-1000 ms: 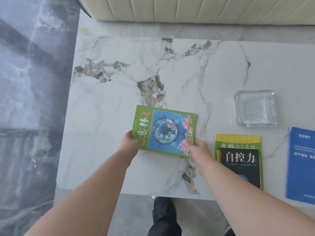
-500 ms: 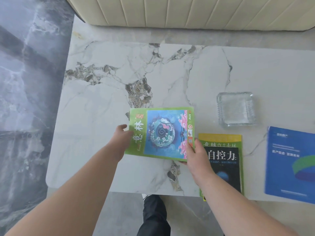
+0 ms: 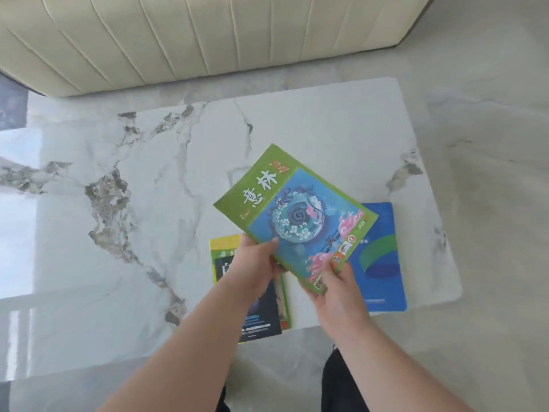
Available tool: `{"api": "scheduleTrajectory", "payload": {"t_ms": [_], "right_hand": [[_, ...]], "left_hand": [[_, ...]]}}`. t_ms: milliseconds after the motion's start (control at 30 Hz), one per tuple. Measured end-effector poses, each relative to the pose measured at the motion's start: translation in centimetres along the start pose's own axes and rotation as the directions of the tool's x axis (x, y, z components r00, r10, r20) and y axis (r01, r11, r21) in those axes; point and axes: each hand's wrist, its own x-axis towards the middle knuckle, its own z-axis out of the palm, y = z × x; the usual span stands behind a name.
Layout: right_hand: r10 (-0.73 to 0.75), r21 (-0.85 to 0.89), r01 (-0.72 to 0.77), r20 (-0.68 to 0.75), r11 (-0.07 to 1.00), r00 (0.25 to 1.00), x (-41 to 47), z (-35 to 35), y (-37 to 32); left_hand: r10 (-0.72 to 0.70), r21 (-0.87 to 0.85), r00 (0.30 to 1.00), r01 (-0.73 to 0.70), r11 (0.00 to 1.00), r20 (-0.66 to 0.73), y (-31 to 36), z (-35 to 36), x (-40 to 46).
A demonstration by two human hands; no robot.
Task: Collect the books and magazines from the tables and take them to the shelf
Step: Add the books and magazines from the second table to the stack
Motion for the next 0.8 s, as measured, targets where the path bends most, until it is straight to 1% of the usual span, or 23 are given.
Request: {"api": "scheduleTrajectory", "payload": {"t_ms": [67, 133, 200, 233, 267, 300, 333, 400, 467, 533, 567, 633, 700, 767, 800], "right_hand": [[0.047, -0.023, -0.047, 0.002, 0.999, 0.999, 0.1, -4.5, -1.9], [0.086, -0.008, -0.086, -0.036, 0.996, 0.996, 0.9, -9.4, -4.5], [0.101, 0.024, -0.1, -0.07, 0.995, 0.992, 2.6, -14.4, -7.3], [0.116, 0.008, -0.115, -0.064, 0.993, 0.991, 3.6, -16.4, -8.8], [0.141, -0.068, -0.145, -0.06, 0.987, 0.988, 4.7, -18.3, -9.8], [0.167, -0.21, -0.174, -0.051, 0.962, 0.985, 5.7, -19.5, -10.7], [0.174, -0.398, -0.18, -0.05, 0.9, 0.983, 6.5, -20.3, -10.9], [0.141, -0.683, -0.15, -0.068, 0.715, 0.988, 8.3, -21.3, -10.4], [0.08, -0.838, -0.089, -0.055, 0.539, 0.995, 9.9, -21.6, -9.3], [0.029, -0.922, -0.067, -0.06, 0.382, 0.998, 11.2, -21.7, -8.5], [-0.005, -0.945, -0.06, -0.065, 0.323, 0.998, 11.7, -21.7, -8.2], [-0.064, -0.964, -0.064, -0.083, 0.258, 0.994, 12.3, -21.6, -7.8], [-0.106, -0.978, -0.081, -0.102, 0.19, 0.989, 12.1, -21.2, -7.7], [-0.144, -0.995, -0.087, -0.093, 0.052, 0.985, 12.0, -20.9, -7.7], [-0.173, -0.996, -0.091, -0.089, -0.005, 0.981, 12.0, -20.8, -7.8]], "left_hand": [[-0.027, 0.096, 0.999, 0.03, 0.995, -0.033, -3.0, 4.4, 0.3], [-0.036, 0.226, 0.998, 0.046, 0.973, -0.049, -4.9, 7.7, 1.1], [-0.066, 0.397, 0.997, 0.072, 0.915, -0.029, -6.1, 9.4, 2.1], [-0.095, 0.464, 0.995, 0.09, 0.881, -0.012, -6.6, 10.1, 2.7], [-0.127, 0.521, 0.992, 0.108, 0.846, -0.001, -7.1, 10.6, 3.2], [-0.15, 0.572, 0.989, 0.124, 0.811, -0.002, -7.6, 11.1, 3.8], [-0.156, 0.616, 0.988, 0.131, 0.777, -0.014, -8.2, 11.4, 4.6], [-0.135, 0.672, 0.988, 0.148, 0.726, -0.072, -9.6, 12.0, 6.1], [-0.087, 0.714, 0.987, 0.155, 0.682, -0.132, -11.2, 12.0, 7.5], [-0.027, 0.751, 0.98, 0.17, 0.638, -0.199, -12.7, 11.9, 8.5], [0.009, 0.764, 0.971, 0.181, 0.619, -0.237, -13.2, 11.7, 8.7], [0.076, 0.779, 0.95, 0.2, 0.595, -0.302, -13.9, 11.3, 9.0], [0.129, 0.817, 0.947, 0.18, 0.547, -0.295, -14.2, 10.7, 9.2], [0.155, 0.86, 0.95, 0.167, 0.482, -0.271, -14.1, 10.2, 9.3], [0.151, 0.865, 0.952, 0.167, 0.474, -0.266, -14.1, 10.0, 9.4]]}}
